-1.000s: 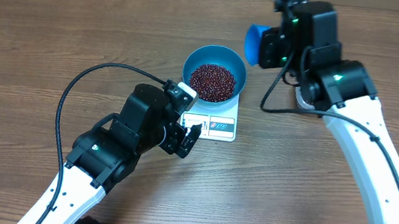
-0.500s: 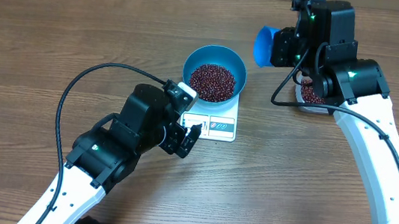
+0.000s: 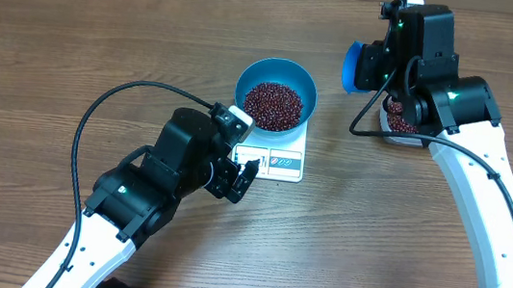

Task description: Scoop item into bowl and weigh 150g on scale

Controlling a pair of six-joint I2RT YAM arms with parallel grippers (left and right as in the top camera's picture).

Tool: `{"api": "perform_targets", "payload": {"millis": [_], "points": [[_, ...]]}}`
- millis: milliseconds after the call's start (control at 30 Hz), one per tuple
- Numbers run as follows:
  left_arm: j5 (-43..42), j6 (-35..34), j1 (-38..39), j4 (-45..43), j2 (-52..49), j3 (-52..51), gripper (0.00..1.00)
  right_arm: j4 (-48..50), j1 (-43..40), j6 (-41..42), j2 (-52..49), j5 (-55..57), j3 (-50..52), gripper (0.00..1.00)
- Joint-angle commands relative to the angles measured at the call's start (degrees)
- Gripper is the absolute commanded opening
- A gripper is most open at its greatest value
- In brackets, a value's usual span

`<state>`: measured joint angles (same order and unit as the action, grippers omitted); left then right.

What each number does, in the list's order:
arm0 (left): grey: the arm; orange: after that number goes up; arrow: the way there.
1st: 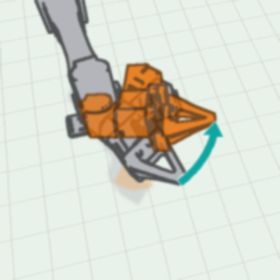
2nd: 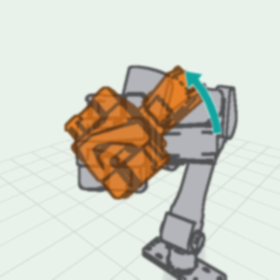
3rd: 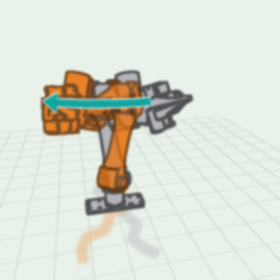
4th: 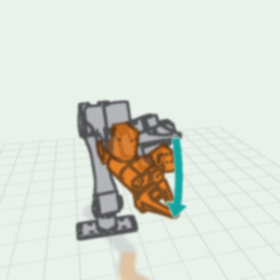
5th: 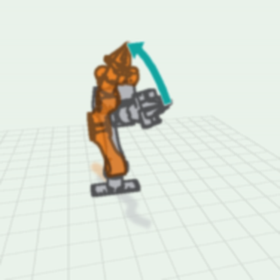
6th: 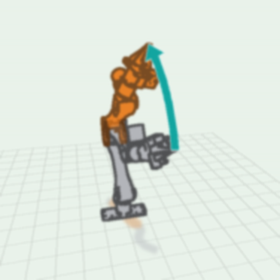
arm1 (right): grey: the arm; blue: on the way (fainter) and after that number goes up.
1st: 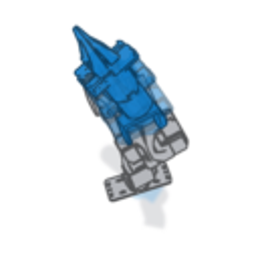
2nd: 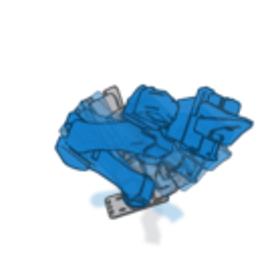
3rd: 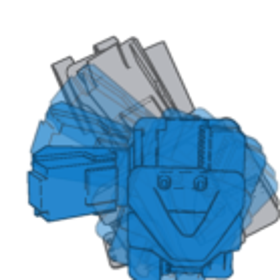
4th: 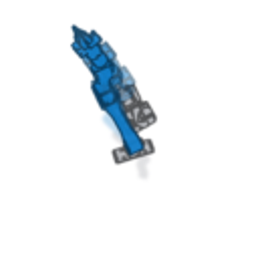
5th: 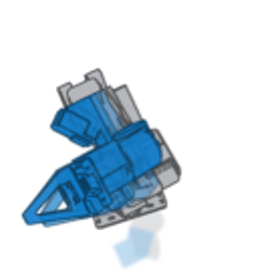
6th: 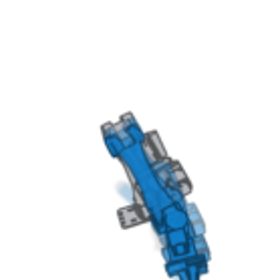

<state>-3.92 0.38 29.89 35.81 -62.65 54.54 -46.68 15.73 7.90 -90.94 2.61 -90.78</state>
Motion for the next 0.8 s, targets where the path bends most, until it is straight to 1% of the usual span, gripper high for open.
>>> {"api": "perform_targets", "payload": {"millis": [0, 400, 600, 767], "points": [[-0.6, 0.7, -0.3, 0.0, 0.1, 1.1, 0.99, 0.1, -0.4, 0.2, 1.2, 1.0, -1.5, 0.04], [-0.6, 0.7, -0.3, 0.0, 0.1, 1.1, 1.00, 0.3, -0.4, 0.2, 1.2, -0.1, -1.5, 0.04], [-0.5, 0.7, -0.3, -0.1, 0.1, 1.1, 1.00, 3.4, 0.1, -2.9, 1.2, -16.7, -1.5, 0.04], [-0.6, 0.7, -0.3, 0.0, 0.1, 1.1, 1.00, 3.9, 2.3, -2.8, 0.7, -17.9, -1.3, 0.04]]}}
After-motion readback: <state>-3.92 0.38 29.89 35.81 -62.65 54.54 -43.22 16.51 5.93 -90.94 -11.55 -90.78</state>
